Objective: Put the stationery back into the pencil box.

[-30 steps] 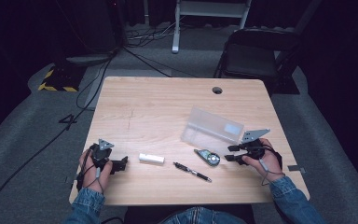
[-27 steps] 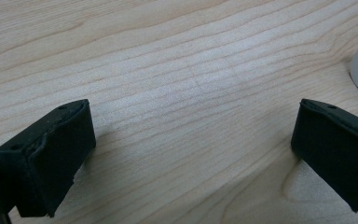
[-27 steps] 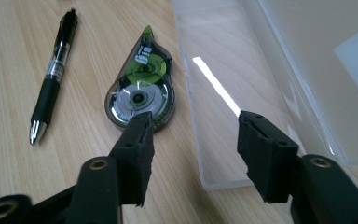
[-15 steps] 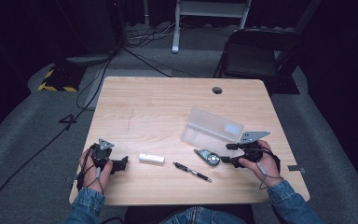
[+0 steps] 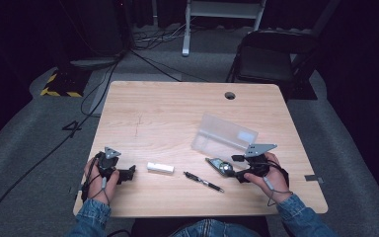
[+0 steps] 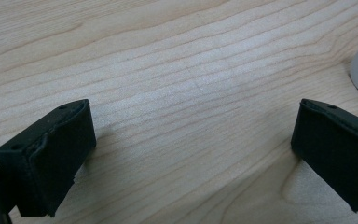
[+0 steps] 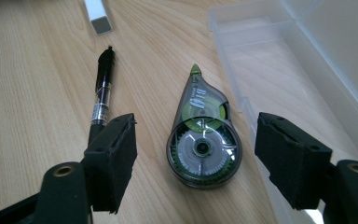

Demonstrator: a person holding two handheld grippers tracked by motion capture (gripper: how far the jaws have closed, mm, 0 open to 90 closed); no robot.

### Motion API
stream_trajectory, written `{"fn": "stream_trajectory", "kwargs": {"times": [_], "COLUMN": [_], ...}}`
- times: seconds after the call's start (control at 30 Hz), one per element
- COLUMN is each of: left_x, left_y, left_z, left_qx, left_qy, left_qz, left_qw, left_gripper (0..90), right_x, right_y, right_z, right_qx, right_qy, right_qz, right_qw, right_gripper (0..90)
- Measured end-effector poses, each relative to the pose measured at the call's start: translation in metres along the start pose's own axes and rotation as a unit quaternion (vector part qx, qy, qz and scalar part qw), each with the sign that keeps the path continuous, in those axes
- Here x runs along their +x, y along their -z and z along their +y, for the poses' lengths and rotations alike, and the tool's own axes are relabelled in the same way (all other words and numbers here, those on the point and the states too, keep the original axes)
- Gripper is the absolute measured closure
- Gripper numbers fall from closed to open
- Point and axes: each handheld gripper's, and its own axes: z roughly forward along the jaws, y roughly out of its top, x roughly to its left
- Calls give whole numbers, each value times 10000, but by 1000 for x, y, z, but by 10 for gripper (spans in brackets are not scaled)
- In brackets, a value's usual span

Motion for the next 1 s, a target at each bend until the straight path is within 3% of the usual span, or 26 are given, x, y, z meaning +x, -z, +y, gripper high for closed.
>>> {"fn": "stream_trajectory", "kwargs": {"times": [0.17, 0.43, 0.77, 1.0], "left_x": [0, 0, 0, 0], "left_y": [0, 0, 0, 0], "left_z": [0, 0, 0, 0], "left_qx": [-1, -1, 3, -9], "left_qy": [2, 0, 5, 5], "left_qz": [5, 2, 6, 18], "left_qw": [10000, 10000, 10000, 10000], "left_gripper": [1, 1, 2, 3], "right_x": [6, 12, 14, 16], "right_y": [-11, -22, -30, -31], "right_z": [-1, -2, -1, 0], "right_qx": [45, 169, 129, 122], "right_qy": [-12, 91, 315, 366], "right_qz": [36, -176, -379, -375], "right_qw": [10000, 9997, 9987, 9986], "right_gripper": [283, 288, 259, 264]}}
